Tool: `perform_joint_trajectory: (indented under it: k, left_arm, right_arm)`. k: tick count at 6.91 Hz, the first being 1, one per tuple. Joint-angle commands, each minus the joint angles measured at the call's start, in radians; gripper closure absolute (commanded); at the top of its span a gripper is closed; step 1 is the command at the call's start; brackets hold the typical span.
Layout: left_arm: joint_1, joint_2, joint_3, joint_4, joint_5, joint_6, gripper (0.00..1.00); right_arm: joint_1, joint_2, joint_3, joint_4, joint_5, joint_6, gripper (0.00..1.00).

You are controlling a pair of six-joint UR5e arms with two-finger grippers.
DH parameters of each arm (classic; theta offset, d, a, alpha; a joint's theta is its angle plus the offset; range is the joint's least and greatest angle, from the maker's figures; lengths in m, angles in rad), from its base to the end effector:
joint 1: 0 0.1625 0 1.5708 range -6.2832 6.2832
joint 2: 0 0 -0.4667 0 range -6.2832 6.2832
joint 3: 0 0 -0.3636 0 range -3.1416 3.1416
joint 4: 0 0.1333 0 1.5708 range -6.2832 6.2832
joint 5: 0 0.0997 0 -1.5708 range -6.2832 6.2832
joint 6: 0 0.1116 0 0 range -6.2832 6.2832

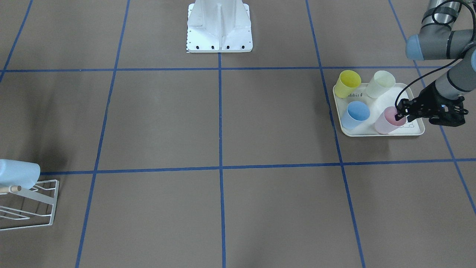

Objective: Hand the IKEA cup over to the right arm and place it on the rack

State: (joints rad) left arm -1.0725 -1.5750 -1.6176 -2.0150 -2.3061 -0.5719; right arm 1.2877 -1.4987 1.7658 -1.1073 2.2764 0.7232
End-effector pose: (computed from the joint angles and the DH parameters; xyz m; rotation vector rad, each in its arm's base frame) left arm 0.1839 -0.4602 0.6361 0.0393 0.8595 0.1130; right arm -0.0854 -0.5118 0.5288 0.2875 -0.9253 0.1476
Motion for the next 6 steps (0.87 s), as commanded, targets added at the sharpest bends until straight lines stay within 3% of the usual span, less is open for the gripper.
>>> perform_joint_trajectory:
  k: [1, 2, 4, 5, 6]
  left_arm:
    - [-0.001, 0.004, -0.005, 0.001, -0.062, 0.001, 1.0]
    - [-0.048, 0.012, -0.033, 0.001, -0.119, 0.006, 1.0]
    - [-0.217, 0.021, -0.07, 0.004, -0.144, 0.01, 1.0]
    - [-0.26, 0.02, -0.073, 0.034, -0.211, 0.007, 1.0]
    - [-0.267, 0.026, -0.102, 0.038, -0.216, 0.006, 1.0]
  right_arm:
    - [0.001, 0.002, 0.004, 0.001, 0.0, -0.001, 0.0]
    - [-0.001, 0.005, 0.004, 0.001, -0.001, 0.001, 0.0]
    - [0.001, 0.008, 0.006, 0.003, -0.002, 0.001, 0.0]
    - [0.001, 0.006, 0.011, 0.004, -0.002, 0.001, 0.0]
    - [-0.001, 0.006, 0.011, 0.007, 0.005, 0.002, 0.0]
